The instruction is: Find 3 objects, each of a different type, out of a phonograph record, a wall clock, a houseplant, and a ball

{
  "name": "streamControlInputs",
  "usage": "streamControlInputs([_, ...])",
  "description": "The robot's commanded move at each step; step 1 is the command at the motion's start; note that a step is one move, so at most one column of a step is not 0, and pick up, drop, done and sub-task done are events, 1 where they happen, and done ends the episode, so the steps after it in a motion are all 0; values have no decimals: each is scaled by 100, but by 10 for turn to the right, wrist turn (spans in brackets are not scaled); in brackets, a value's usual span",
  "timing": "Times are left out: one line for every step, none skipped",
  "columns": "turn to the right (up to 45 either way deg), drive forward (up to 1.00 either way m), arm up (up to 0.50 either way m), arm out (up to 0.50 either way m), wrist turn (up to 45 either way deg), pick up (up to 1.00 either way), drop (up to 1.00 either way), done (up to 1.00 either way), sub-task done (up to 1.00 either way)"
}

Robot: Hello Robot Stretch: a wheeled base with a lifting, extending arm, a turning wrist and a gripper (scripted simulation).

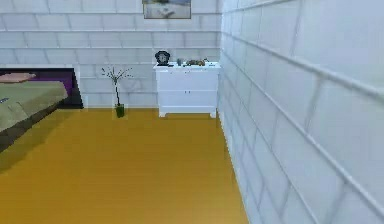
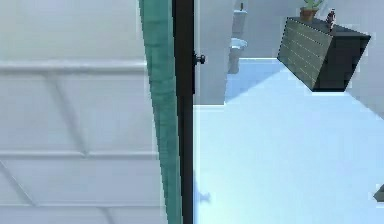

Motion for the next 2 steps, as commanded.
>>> streamControlInputs([0,100,0,0,0,0,0,0,0])
streamControlInputs([30,0,0,0,0,0,0,0,0])
